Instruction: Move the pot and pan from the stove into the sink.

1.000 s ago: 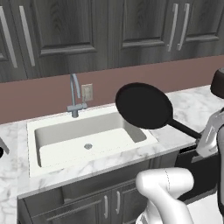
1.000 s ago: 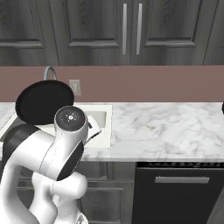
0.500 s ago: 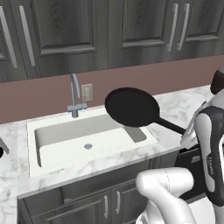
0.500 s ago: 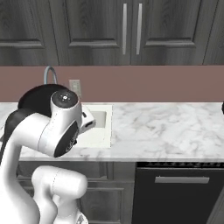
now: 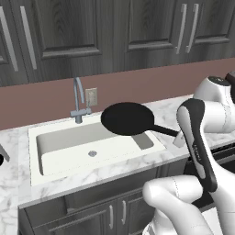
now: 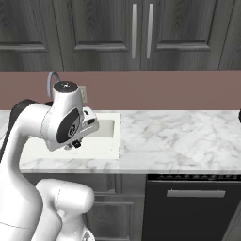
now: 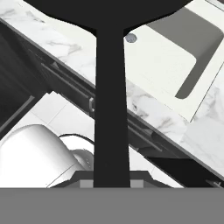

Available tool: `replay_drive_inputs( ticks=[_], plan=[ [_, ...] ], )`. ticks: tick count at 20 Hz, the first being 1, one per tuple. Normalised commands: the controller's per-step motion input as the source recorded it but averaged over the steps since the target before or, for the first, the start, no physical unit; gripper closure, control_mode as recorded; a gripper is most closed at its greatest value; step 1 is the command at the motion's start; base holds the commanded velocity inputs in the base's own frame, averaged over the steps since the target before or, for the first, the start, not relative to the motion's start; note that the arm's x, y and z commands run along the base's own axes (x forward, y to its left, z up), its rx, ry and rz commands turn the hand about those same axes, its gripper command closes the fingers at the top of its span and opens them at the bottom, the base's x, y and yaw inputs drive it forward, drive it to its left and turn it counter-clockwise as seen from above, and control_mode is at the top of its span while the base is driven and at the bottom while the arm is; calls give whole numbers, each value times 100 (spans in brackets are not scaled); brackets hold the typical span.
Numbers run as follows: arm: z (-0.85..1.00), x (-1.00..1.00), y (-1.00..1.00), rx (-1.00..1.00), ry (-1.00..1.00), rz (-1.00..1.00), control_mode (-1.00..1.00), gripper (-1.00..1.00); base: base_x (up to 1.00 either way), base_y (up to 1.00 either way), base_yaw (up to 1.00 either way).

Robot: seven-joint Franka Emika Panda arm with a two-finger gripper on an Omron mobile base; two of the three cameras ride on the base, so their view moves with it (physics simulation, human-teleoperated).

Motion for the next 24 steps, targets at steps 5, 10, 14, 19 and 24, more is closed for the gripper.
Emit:
replay_drive_inputs(
  ticks=[5, 10, 14, 19, 24],
  plan=[
    [-14, 41, 27, -8, 17, 0, -100, 100, 0, 0, 0],
    [-13, 30, 23, -6, 14, 1, -100, 100, 0, 0, 0],
    [0, 0, 1, -1, 1, 1, -100, 100, 0, 0, 0],
    [-12, -1, 0, 4, -5, 7, -100, 100, 0, 0, 0],
    [-15, 1, 2, 3, -6, 11, -100, 100, 0, 0, 0]
  ],
)
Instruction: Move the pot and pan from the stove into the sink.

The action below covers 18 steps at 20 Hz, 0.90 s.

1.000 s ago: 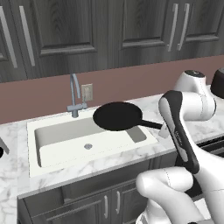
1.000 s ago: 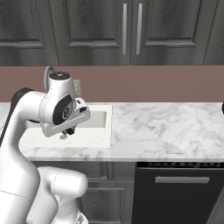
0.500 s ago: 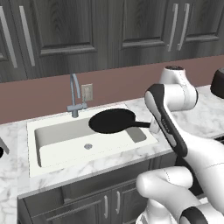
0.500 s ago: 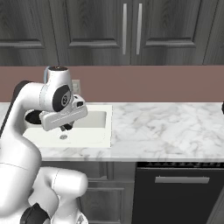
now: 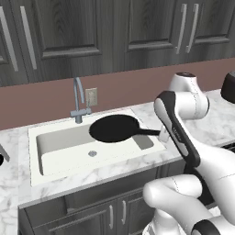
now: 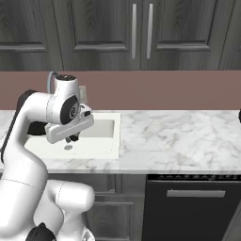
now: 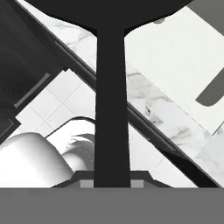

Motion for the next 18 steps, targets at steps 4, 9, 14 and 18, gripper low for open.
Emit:
replay_drive_inputs(
  ticks=[4, 9, 14, 18],
  plan=[
    [-17, 2, 9, 0, -6, 10, -100, 100, 0, 0, 0],
    [-8, 2, 8, 0, -4, 6, -100, 100, 0, 0, 0],
    [-1, 1, 3, 0, -1, 1, -100, 100, 0, 0, 0],
    [-11, 14, 12, -1, 0, 0, -100, 100, 0, 0, 0]
  ],
)
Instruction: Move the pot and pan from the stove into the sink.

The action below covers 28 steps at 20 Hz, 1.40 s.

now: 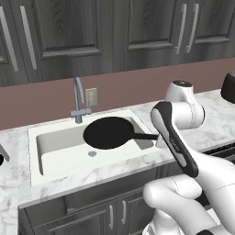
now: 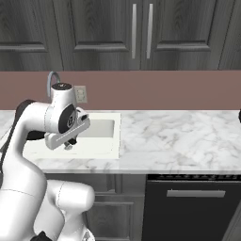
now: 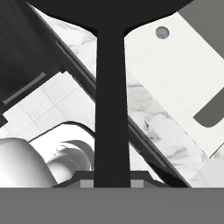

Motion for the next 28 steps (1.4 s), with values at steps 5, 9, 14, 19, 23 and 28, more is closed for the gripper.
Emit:
replay_drive_inputs(
  ticks=[5, 9, 14, 19, 23, 28],
  plan=[
    [-27, 17, 16, -8, 2, 1, -100, 100, 0, 0, 0],
    [-27, 18, 11, -9, 3, 2, -100, 100, 0, 0, 0],
    [-20, 36, 1, -2, 0, 1, -100, 100, 0, 0, 0],
    [-17, 45, 0, 0, 0, 3, -100, 100, 0, 0, 0],
    [-20, 50, 0, 2, 2, 4, -100, 100, 0, 0, 0],
    [-22, 53, 1, 1, 4, 4, -100, 100, 0, 0, 0]
  ],
)
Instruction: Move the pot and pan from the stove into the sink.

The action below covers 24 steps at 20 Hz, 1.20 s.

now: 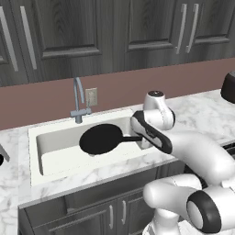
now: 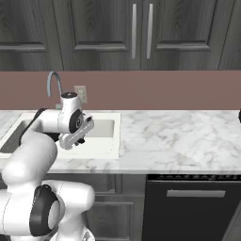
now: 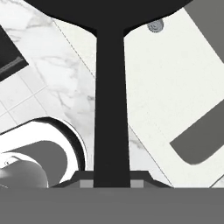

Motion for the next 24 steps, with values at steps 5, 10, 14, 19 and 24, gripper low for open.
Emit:
replay_drive_inputs(
  ticks=[5, 10, 14, 19, 24],
  plan=[
    [-23, 54, 7, 0, 5, 3, -100, 100, 0, 0, 0],
    [-26, 48, 17, 0, 4, 1, -100, 100, 0, 0, 0],
    [-16, 14, 12, 0, 0, 1, -100, 100, 0, 0, 0],
    [0, 0, 1, 0, 0, 0, -100, 100, 0, 0, 0],
    [-22, 7, 14, -4, 0, 0, -100, 100, 0, 0, 0]
  ],
)
